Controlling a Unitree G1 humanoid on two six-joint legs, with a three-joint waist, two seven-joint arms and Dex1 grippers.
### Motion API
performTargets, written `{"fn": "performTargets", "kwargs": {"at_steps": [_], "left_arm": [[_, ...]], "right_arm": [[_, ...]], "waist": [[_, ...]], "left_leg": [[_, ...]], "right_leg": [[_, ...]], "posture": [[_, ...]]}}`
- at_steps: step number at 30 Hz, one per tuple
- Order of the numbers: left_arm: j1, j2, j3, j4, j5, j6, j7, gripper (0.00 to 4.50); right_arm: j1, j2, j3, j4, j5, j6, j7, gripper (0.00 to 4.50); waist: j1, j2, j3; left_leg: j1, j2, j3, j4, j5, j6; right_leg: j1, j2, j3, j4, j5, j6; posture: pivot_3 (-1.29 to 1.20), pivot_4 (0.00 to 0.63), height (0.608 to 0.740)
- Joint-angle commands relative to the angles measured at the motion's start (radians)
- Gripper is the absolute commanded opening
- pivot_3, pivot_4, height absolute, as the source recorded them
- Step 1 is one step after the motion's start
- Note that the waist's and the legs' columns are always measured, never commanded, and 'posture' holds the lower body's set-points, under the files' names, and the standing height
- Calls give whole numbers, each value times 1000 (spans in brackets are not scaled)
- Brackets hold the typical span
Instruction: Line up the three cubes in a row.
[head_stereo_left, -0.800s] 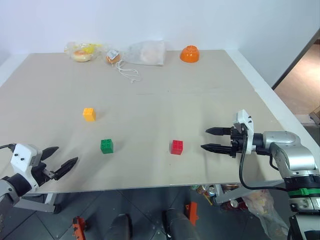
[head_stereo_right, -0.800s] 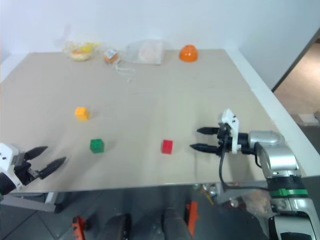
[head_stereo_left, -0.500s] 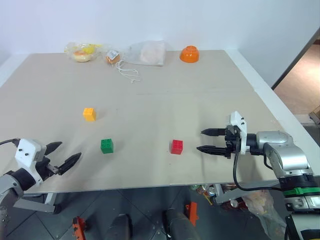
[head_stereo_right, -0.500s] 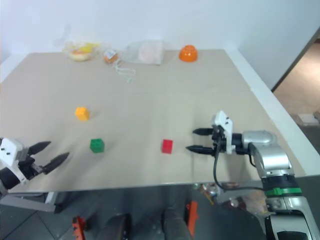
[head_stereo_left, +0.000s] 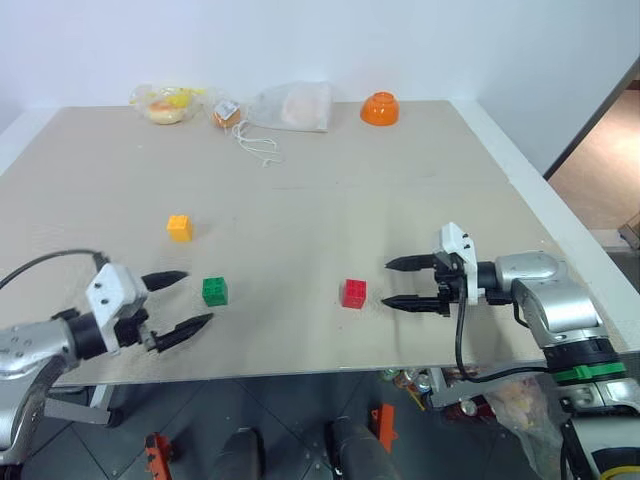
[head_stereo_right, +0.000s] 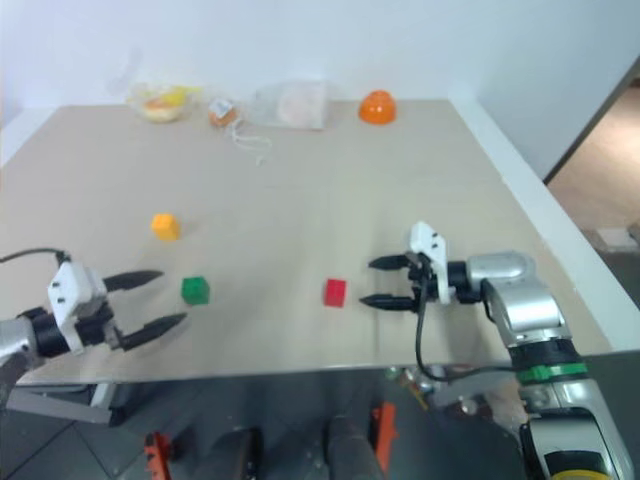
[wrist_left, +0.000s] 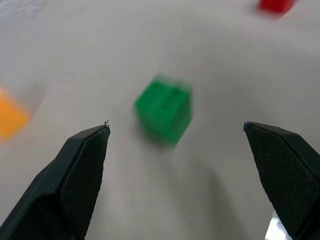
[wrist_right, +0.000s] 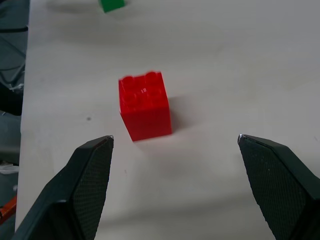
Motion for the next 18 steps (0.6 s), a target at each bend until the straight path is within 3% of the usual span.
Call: {"fn": "performTargets", "kwargs": {"at_steps": [1,7,18], "left_arm": [[-90,17,-77,-39,-18,22,-40,4447],[-215,-19,-171,-3,-8,35,-48,4447],[-262,-74,-230,26,-10,40,-49,4447]], "right_arm": [[-43,21,14,36,-15,-41,22,4100],[-65,61,45,91,-41,-80,33,4100],[-55,136,88,108,-79,-113,9,4100]], "waist": [[0,0,0],[0,0,0],[-1,0,0]], "left_leg": [[0,0,0,0,0,0],[0,0,0,0,0,0],[0,0,-1,2,0,0]], "right_leg": [[0,0,0,0,0,0],[0,1,0,0,2,4],[0,2,0,1,3,4]], "posture": [[0,150,740],[0,150,740],[0,150,740]]}}
